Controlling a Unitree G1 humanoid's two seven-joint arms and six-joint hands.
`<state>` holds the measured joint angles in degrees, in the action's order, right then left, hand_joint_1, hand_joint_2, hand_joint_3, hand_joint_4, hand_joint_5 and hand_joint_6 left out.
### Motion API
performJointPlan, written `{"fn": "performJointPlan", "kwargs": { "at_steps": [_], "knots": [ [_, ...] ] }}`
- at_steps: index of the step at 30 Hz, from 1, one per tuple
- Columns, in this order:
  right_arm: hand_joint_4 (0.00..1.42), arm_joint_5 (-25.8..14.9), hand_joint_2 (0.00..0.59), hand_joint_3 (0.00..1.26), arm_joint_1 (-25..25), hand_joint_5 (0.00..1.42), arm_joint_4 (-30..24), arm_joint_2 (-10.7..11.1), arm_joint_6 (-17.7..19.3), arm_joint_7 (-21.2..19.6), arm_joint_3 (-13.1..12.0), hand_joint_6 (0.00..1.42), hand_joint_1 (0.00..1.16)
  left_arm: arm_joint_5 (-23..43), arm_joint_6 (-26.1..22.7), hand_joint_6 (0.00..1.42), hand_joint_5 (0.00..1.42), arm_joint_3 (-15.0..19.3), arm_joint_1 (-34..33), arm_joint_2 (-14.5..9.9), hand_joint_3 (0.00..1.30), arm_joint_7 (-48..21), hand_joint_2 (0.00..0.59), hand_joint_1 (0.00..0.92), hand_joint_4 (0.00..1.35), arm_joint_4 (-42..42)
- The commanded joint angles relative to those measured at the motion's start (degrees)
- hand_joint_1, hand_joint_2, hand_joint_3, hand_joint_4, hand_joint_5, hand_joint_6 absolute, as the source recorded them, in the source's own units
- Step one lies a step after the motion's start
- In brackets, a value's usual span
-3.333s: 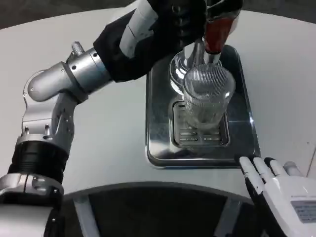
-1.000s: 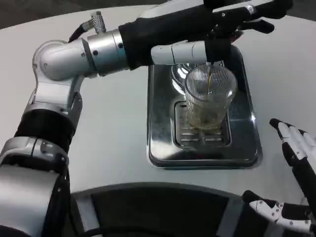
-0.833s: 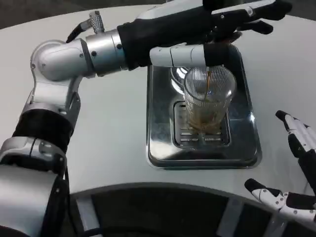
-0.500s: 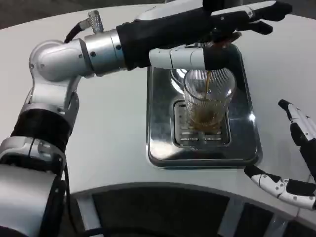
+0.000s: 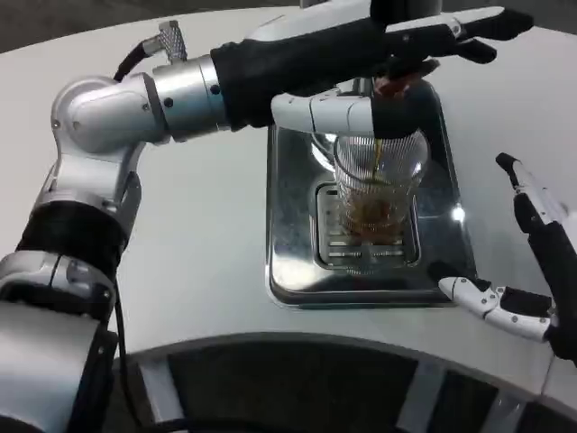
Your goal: Grasp the cup under the faucet to collect the drink, then remove the cup.
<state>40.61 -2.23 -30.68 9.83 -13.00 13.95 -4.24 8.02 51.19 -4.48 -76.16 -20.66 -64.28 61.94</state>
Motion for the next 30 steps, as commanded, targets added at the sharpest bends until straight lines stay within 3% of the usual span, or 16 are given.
{"fn": "performJointPlan", "kwargs": {
  "at_steps": [1,16,30],
  "knots": [
    [0.00,-1.2,0.241,0.00,-1.8,0.00,2.1,0.5,-1.1,-1.5,1.3,0.00,0.59,-3.6,0.2,0.00,0.07,-2.0,2.9,-1.1,0.06,-1.6,0.085,0.000,0.00,0.6],
    [0.00,-4.2,0.221,0.00,-7.1,0.00,6.6,1.9,-3.4,-2.5,3.9,0.00,0.56,-3.5,1.5,0.00,0.08,-2.8,3.3,-2.0,0.06,-0.8,0.085,0.000,0.00,0.7],
    [0.00,-6.7,0.210,0.00,-11.0,0.00,9.6,2.4,-3.2,-5.6,4.8,0.00,0.52,-3.3,1.6,0.00,0.08,-2.8,3.9,-2.5,0.07,-0.6,0.085,0.000,0.00,-0.2]
  ]
}}
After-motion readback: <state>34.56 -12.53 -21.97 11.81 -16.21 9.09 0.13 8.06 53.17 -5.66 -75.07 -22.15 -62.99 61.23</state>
